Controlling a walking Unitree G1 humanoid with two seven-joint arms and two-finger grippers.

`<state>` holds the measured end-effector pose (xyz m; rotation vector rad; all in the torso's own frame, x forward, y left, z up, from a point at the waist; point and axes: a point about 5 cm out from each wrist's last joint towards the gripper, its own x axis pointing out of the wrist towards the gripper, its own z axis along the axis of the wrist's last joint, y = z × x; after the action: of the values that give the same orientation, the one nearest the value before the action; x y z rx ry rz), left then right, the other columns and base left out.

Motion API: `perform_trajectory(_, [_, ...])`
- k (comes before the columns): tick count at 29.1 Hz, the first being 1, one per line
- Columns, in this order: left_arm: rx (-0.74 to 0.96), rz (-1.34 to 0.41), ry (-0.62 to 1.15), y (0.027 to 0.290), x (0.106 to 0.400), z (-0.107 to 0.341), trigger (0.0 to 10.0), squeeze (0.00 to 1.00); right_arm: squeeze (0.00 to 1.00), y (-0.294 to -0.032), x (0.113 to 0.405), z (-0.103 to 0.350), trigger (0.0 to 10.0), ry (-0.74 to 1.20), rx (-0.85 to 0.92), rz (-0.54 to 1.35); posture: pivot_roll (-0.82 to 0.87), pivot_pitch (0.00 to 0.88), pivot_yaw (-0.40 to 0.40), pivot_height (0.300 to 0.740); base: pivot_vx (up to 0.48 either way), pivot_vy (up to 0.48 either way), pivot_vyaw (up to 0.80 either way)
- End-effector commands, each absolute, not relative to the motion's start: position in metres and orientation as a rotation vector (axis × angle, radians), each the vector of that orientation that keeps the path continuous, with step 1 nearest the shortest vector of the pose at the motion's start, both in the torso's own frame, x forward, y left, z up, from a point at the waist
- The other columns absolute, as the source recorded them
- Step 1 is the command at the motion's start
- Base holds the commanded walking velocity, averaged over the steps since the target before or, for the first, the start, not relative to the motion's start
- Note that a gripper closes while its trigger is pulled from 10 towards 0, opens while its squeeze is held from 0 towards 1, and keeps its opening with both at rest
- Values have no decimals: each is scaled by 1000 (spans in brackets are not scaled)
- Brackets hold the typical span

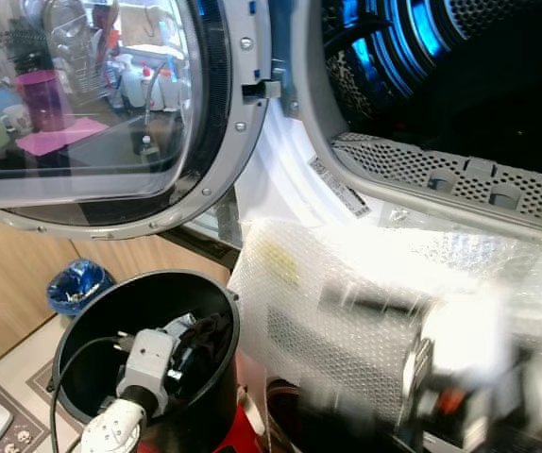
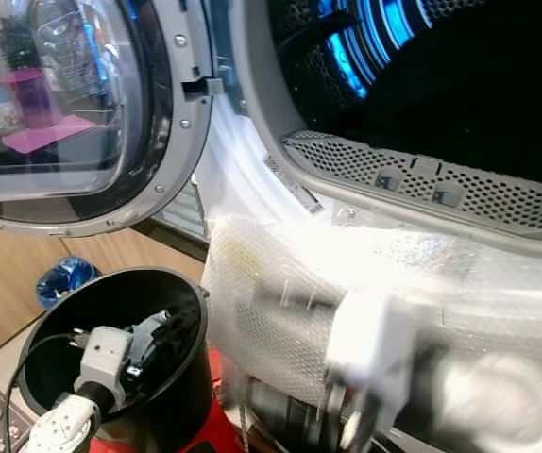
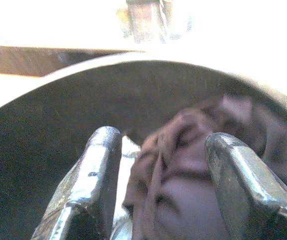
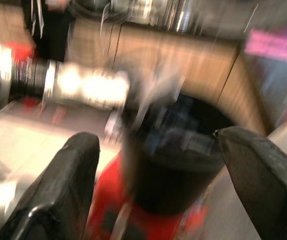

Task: Clothes washing

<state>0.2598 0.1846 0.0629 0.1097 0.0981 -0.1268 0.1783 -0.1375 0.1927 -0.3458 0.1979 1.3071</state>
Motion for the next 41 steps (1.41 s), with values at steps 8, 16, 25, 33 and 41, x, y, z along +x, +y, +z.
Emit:
perform_trajectory(8, [-271, 82, 22, 203, 271, 88, 10000, 0, 0, -183, 184, 59, 10000, 641, -282, 943, -123, 36, 34, 740, 0, 0, 0])
perform_trajectory(16, [-352, 115, 81, 211, 273, 84, 10000, 1000, 0, -224, 150, -56, 10000, 1100, -267, 375, -111, 40, 37, 740, 0, 0, 0])
perform_trajectory(25, [-486, 158, 120, 211, 276, 82, 10000, 1000, 0, -206, 113, -103, 10000, 1261, -249, 153, -91, 27, 40, 740, 0, 0, 0])
perform_trajectory(33, [-617, 224, 106, 220, 282, 88, 10000, 1000, 0, -201, 112, -108, 10000, 1284, -212, -11, -90, 24, 37, 740, 0, 0, 0])
perform_trajectory(41, [-642, 252, 163, 219, 280, 82, 10000, 1000, 0, -206, 143, -98, 10000, 1096, 19, -228, -90, 30, 38, 740, 0, 0, 0])
